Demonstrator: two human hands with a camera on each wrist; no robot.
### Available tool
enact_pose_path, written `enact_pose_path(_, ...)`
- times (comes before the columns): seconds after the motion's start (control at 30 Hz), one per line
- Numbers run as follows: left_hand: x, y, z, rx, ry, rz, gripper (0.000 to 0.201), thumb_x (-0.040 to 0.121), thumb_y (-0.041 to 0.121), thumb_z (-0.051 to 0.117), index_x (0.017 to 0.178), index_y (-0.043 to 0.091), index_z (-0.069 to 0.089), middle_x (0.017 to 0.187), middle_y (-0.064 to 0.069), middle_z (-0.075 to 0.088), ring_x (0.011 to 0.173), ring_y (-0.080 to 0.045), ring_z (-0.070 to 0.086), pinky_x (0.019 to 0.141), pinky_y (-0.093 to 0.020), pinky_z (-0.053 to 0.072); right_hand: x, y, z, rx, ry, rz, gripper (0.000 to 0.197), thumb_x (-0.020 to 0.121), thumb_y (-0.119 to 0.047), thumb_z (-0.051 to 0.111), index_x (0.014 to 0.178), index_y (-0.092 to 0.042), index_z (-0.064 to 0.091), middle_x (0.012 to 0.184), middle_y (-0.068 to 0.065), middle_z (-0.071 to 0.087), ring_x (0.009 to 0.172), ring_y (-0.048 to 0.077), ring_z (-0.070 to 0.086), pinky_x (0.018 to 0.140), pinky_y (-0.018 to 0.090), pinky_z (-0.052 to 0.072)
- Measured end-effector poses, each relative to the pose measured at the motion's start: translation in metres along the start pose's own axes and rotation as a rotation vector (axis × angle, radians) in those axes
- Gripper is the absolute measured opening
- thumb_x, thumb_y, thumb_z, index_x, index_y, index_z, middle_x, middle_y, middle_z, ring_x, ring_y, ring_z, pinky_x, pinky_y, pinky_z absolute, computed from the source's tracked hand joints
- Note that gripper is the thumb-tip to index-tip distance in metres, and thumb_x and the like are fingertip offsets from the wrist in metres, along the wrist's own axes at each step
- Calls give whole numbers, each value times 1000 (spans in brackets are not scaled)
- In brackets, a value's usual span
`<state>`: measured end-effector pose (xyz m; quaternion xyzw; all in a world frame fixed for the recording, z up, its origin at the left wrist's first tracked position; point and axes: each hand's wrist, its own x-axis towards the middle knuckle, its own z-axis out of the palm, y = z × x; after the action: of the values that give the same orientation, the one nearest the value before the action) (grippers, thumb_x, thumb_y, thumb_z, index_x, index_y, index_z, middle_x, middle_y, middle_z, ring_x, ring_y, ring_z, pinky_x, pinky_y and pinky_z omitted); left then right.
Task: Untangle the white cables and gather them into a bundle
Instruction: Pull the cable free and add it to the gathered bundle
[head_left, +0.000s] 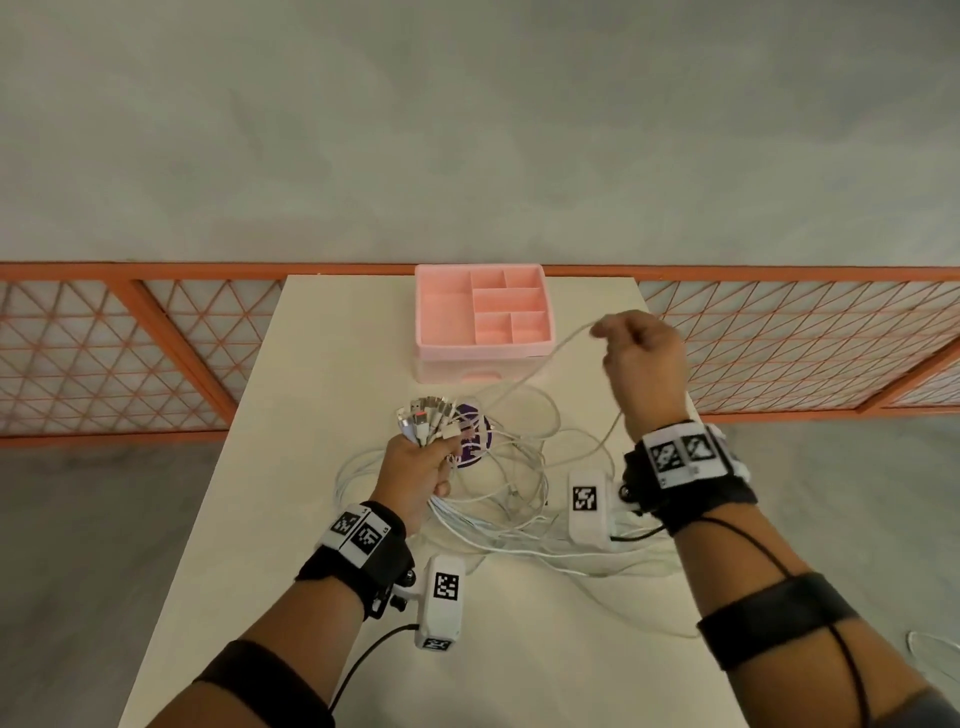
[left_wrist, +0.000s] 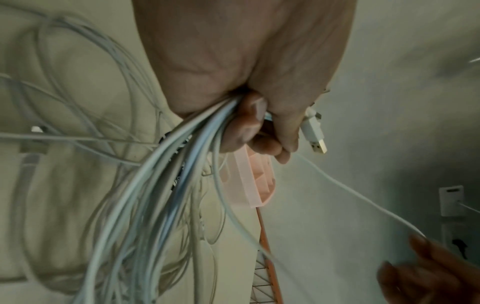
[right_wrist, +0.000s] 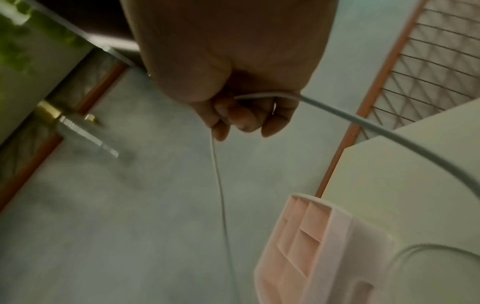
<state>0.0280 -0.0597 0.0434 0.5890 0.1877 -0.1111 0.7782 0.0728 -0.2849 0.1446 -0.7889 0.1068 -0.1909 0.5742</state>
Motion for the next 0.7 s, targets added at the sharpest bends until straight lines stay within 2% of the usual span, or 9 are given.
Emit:
enact_pose_path(0.1, 2, 0, 2, 24, 23, 24, 16, 94, 3, 63, 80, 6, 70, 75, -7, 64, 40, -7, 31, 41, -20, 25, 17, 3, -19, 71, 200, 75, 24, 85, -16, 50, 70, -24, 69, 73, -7, 64, 72, 17, 56, 73, 39, 48)
enact_pose_path(0.17, 4, 3, 6, 39, 23, 55, 7, 92, 5, 67, 86, 3, 70, 68, -4, 59, 39, -6, 32, 40, -19, 26, 21, 12, -28, 10, 215, 128, 25, 87, -18, 49, 74, -24, 70, 73, -5, 62, 74, 20, 56, 74, 36, 46)
enact_pose_path(0.23, 5, 7, 10, 57, 27, 85, 7, 90, 4, 68, 91, -3, 68, 63, -5, 54, 39, -8, 32, 39, -19, 27, 21, 23, -32, -246, 108, 172, 29, 90, -8, 46, 95, -17, 73, 84, -1, 65, 76, 21, 58, 72, 32, 47)
enact_pose_path(0.3, 6, 10, 15, 95, 29, 88, 6, 89, -1, 67, 86, -5, 66, 58, -7, 45, 42, -12, 28, 41, -20, 26, 14, 32, -31, -629, -31, 111, 40, 88, -1, 47, 123, -11, 64, 118, 9, 62, 105, 29, 58, 88, 40, 51)
enact_pose_path(0.4, 5, 11, 24, 158, 3, 85, 28, 87, -5, 67, 63, 7, 59, 48, -1, 33, 44, -15, 22, 48, -25, 21, -13, 30, -13, -760, -286, -236, 46, 90, -12, 57, 136, -12, 54, 140, 10, 51, 128, 32, 45, 107, 48, 40)
enact_pose_path(0.47, 1, 14, 31, 177, -31, 84, 35, 87, -6, 65, 59, 12, 57, 48, 0, 34, 43, -14, 23, 49, -26, 20, -29, 24, 6, -707, -548, -342, 33, 95, -27, 58, 124, -15, 64, 127, 6, 63, 117, 25, 57, 104, 43, 42)
enact_pose_path(0.57, -2, 16, 32, 145, -81, 102, 18, 85, -2, 67, 70, 5, 62, 53, -3, 42, 44, -13, 25, 46, -25, 21, -46, 13, 23, -611, -778, -264, 24, 98, -26, 54, 90, -10, 69, 78, 0, 67, 75, 18, 63, 76, 35, 49)
enact_pose_path(0.63, -4, 19, 27, 73, -117, 124, 15, 80, 8, 71, 85, -6, 67, 67, -11, 51, 44, -12, 26, 44, -22, 22, -46, 5, 24, -438, -715, -188, 24, 99, -22, 55, 83, -11, 68, 60, -12, 58, 59, 3, 54, 64, 26, 43)
enact_pose_path(0.7, -4, 23, 20, 34, -138, 109, 14, 82, 8, 69, 89, -3, 70, 74, -11, 57, 43, -10, 26, 45, -22, 21, -40, -3, 23, -289, -577, -159, 23, 99, -18, 55, 80, -11, 67, 53, -20, 56, 53, -3, 51, 57, 13, 36)
